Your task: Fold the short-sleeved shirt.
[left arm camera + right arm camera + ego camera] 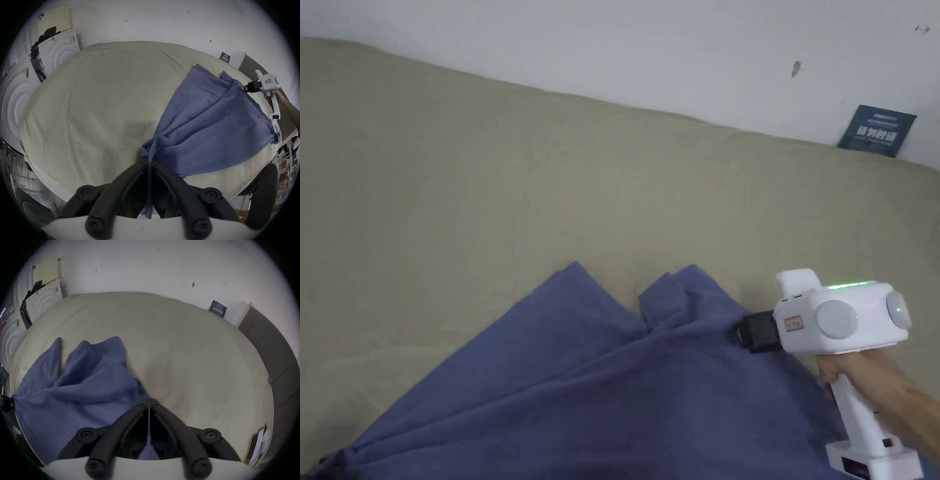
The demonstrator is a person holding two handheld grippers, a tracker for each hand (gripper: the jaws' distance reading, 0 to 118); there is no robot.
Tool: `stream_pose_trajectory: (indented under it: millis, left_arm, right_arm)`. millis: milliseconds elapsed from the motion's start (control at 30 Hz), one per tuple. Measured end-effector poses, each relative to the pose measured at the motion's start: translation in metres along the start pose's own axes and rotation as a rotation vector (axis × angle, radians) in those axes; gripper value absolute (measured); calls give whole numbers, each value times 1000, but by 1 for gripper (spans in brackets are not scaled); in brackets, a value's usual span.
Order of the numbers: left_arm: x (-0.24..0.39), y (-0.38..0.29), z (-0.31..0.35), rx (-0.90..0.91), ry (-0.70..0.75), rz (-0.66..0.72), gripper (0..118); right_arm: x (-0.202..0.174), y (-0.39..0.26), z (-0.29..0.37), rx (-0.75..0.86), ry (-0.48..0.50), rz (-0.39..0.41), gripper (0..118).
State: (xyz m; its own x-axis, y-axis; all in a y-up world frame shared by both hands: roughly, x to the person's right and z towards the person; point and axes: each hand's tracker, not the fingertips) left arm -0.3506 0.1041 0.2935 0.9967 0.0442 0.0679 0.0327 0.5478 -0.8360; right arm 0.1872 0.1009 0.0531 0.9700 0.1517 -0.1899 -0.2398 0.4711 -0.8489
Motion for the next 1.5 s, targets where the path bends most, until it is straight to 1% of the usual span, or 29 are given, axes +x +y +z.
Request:
stream_pose_trajectory:
  millis: [33, 67, 100, 167, 233, 267, 300, 333, 367, 400, 433, 467, 533, 567, 667, 733, 867, 933, 1033, 1100, 1167, 1200, 1267, 1333, 1400, 1500]
  left_arm:
    - [0, -1, -2, 3, 2, 1, 2]
    - [-1, -1, -3, 4, 4, 2, 2]
    - [-1, -1, -5, 5, 3, 4, 2]
    - [-2, 1, -7, 1, -1, 7, 2]
    - [-5, 2, -7, -3, -8, 7, 2]
    - [-5, 2, -7, -5, -10, 6, 2]
    - [-5, 2, -8, -7, -11, 5, 2]
    - [-4, 2, -6, -8, -10, 6, 2]
    - [-3, 3, -6, -11, -8, 6, 2]
    - [-2, 5, -6, -15, -5, 3, 2]
    - [-2, 7, -6, -20, -5, 1, 2]
    - [-2, 8, -2, -23, -4, 2, 2]
    - [-2, 13, 7, -24, -8, 13, 2]
    - [-3, 16, 14, -13, -10, 17, 2]
    - [-4, 37, 52, 76, -62, 76, 2]
    - [0, 58, 84, 147, -81, 82, 2]
    - [16, 106, 136, 247, -65, 27, 2]
    - [28, 137, 164, 312, -27, -21, 2]
    - [44, 178, 202, 393, -3, -59, 2]
    - [55, 206, 224, 438, 36, -77, 2]
    - [61, 231, 243, 459, 31, -75, 2]
    - [64, 246, 253, 476, 23, -64, 2]
    - [72, 271, 267, 491, 36, -69, 2]
    - [82, 294, 276, 510, 130, -107, 2]
    - [89, 310, 280, 516, 151, -128, 2]
    - [97, 328, 288, 537, 191, -141, 2]
  right_arm:
    - [-3, 0, -10, -52, -30, 37, 117]
    - [-3, -5, -17, -37, -18, 53, 107]
    - [-3, -5, -23, -9, -49, 72, 106]
    - [-11, -1, -24, 6, -48, 43, 113]
    - [-9, 1, -25, 19, -39, 11, 112]
    - [-9, 3, -24, 1, -36, -10, 107]
    - [-7, 0, -21, -9, 5, -52, 93]
    - [-4, -2, -15, -8, 68, -89, 78]
    - [-5, -4, -6, 12, 70, -111, 40]
    - [-6, -4, 5, 25, 54, -80, 0]
    - [-6, -5, 13, 27, 66, -70, 0]
    - [-9, -11, 28, 47, 33, -59, 0]
    - [-15, -14, 55, 79, 34, -41, 0]
    - [-15, -16, 74, 120, 8, -26, 0]
    - [-8, -12, 140, 222, 22, -18, 0]
    - [-5, -11, 194, 318, -20, -7, 0]
    - [4, -10, 305, 493, -67, -24, 0]
    - [17, -7, 353, 556, -92, -45, 0]
    - [32, -3, 412, 636, -165, -69, 0]
    - [43, 0, 439, 675, -211, -101, 0]
    - [52, 4, 461, 707, -238, -142, 0]
    - [53, 5, 467, 718, -268, -157, 0]
    - [57, 11, 475, 726, -313, -171, 0]
    - [60, 16, 480, 742, -307, -183, 0]
    - [65, 26, 480, 759, -301, -213, 0]
    - [71, 44, 474, 771, -301, -237, 0]
